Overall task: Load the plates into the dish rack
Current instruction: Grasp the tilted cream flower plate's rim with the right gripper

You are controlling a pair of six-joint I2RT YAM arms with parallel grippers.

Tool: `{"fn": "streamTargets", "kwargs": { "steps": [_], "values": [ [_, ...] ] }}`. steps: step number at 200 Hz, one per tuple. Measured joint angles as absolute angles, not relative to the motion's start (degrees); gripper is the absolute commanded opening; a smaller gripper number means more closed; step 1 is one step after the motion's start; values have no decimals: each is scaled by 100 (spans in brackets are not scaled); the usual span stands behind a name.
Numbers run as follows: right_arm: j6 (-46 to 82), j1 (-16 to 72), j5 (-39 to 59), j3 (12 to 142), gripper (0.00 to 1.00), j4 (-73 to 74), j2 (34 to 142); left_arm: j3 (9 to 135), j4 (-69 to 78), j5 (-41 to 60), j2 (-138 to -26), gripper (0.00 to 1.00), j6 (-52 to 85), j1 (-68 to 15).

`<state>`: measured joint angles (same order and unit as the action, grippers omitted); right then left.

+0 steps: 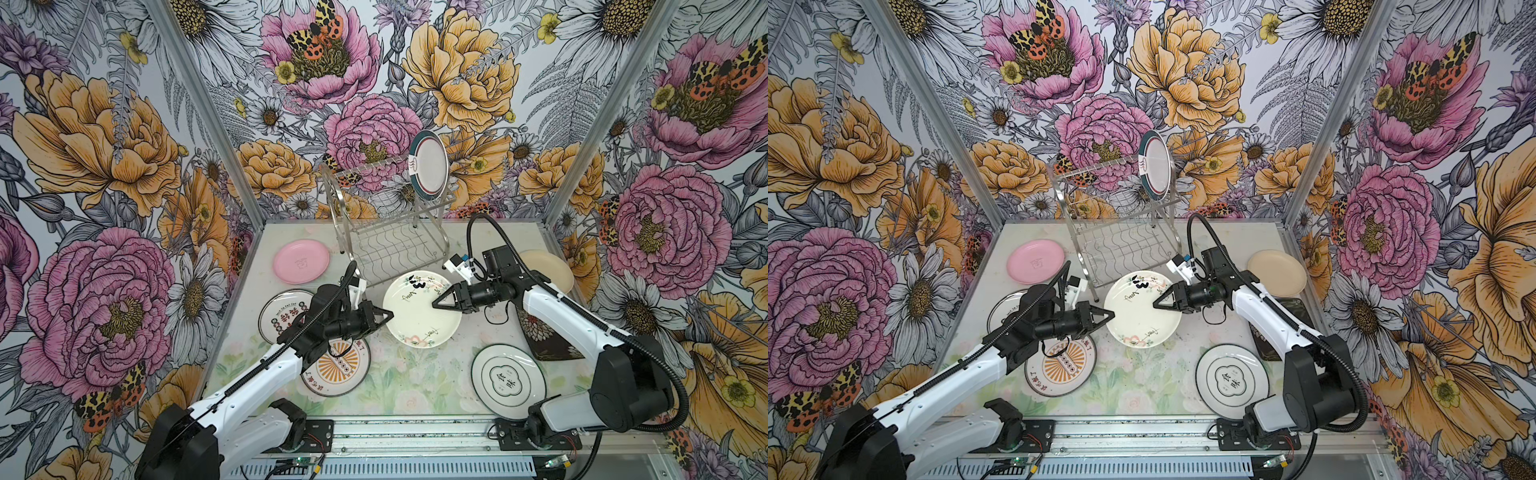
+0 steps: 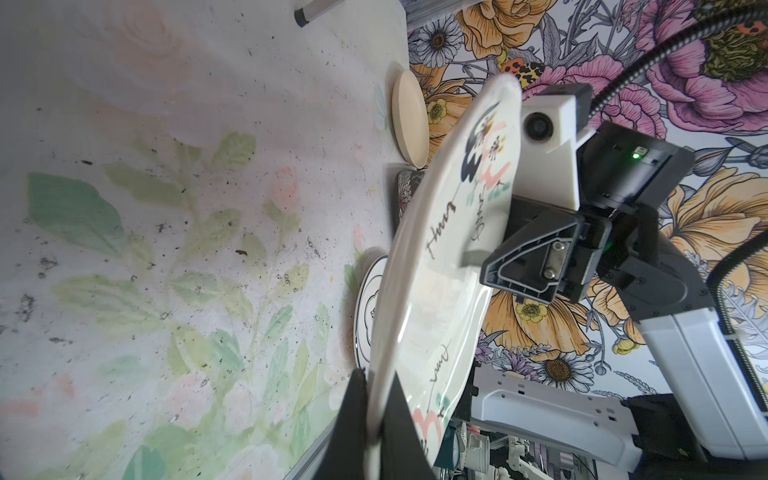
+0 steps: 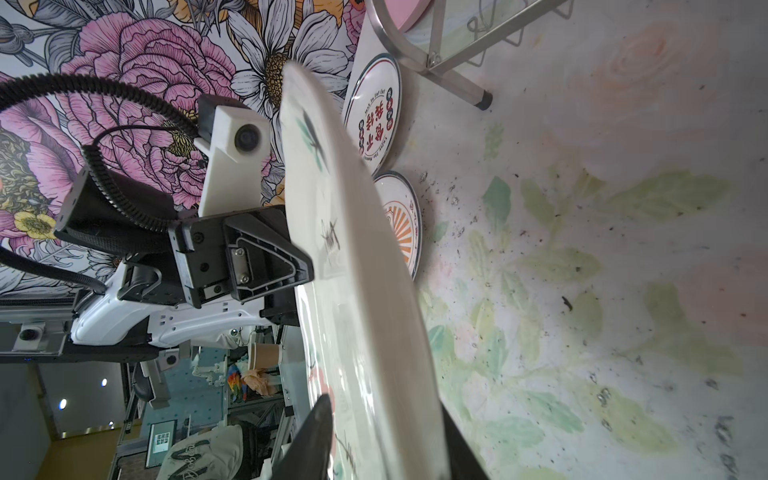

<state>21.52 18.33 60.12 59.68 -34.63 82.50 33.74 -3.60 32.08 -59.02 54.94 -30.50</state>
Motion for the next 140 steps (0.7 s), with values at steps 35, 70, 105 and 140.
{"fn": "streamTargets", "kwargs": {
  "steps": [35, 70, 105, 140],
  "values": [
    [2185, 1826, 6088, 5968, 10, -3417, 8261, 3387, -268, 3389, -5957, 0, 5461, -2965],
    [2272, 1833, 6176, 5983, 0, -3354, 8259, 3398, -246, 3535, -5961, 32, 5304, -2823],
    [2342, 1863, 5559, 6036, 0, -3454, 8221, 3610, -537, 3465, -5863, 75, 5113, -2705],
    [2451, 1887, 4075, 6375, 0, -3721, 7902, 4014, -1138, 3079, -5605, 81, 4766, -2582]
  ]
}}
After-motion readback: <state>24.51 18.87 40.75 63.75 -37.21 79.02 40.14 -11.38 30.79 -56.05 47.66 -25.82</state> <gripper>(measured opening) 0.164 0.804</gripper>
